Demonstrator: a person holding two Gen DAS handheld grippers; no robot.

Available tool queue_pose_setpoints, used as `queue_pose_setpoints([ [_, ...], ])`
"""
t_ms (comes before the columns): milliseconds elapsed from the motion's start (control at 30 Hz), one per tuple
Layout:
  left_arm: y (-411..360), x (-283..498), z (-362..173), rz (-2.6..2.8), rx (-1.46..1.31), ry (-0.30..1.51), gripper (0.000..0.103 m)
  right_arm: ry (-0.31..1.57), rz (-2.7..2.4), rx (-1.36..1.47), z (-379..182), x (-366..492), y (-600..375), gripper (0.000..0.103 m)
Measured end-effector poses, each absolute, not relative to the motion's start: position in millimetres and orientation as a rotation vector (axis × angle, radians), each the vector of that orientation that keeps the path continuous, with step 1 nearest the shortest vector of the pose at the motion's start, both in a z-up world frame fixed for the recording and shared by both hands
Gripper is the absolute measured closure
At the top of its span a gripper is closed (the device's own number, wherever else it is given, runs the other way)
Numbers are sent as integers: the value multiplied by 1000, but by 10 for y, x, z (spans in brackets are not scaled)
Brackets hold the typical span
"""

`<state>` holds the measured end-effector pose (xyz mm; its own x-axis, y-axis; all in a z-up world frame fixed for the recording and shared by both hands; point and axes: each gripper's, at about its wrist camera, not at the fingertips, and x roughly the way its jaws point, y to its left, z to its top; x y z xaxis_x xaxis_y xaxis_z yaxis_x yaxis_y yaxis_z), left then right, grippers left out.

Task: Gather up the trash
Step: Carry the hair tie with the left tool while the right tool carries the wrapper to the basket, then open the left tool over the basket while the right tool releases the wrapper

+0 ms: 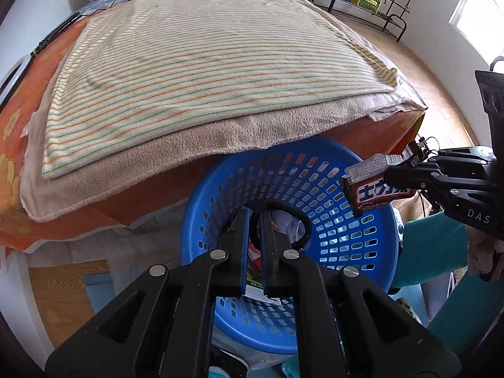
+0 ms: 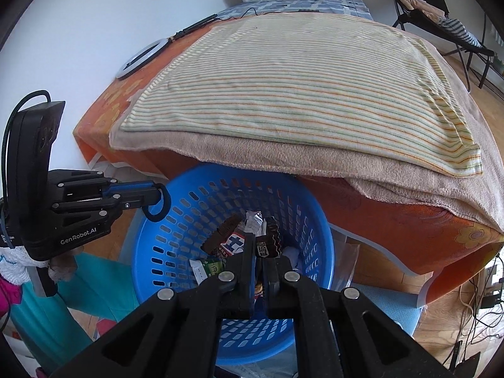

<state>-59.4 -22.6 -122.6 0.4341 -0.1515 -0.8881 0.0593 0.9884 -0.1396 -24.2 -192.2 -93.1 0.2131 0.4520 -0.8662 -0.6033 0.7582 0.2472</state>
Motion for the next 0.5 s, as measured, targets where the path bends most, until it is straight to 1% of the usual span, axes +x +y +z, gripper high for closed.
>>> queue_pose_setpoints([
  [100,-250,-589,-1253,-136,-89,1123,99,1153,730,-151,-970,-235,-1925,100],
  [133,-258,-587,-1261,-138,-87,1126,99,1156,730,-148,-979,-234,-1927,96],
  [267,-278,-582,-1278,-143,-85,1135,99,1162,723,-151,-1000,-224,-1926,96],
  [333,-278,-577,-1290,-145,-87,1142,99,1162,720,-149,-1003,-218,-1935,87],
  [367,-272,-577,-1296,-143,-88,1146,98,1161,719,-150,-1002,-218,-1936,86],
  [400,-269,-576,-1305,-141,-90,1150,95,1161,717,-152,-1002,-217,-1937,86],
  [433,-266,-577,-1312,-139,-93,1153,85,1162,718,-151,-1002,-214,-1935,84],
  [467,-263,-578,-1314,-138,-96,1153,79,1163,718,-151,-1003,-214,-1936,83],
  [500,-262,-583,-1314,-135,-99,1149,68,1162,717,-152,-1003,-211,-1940,82],
])
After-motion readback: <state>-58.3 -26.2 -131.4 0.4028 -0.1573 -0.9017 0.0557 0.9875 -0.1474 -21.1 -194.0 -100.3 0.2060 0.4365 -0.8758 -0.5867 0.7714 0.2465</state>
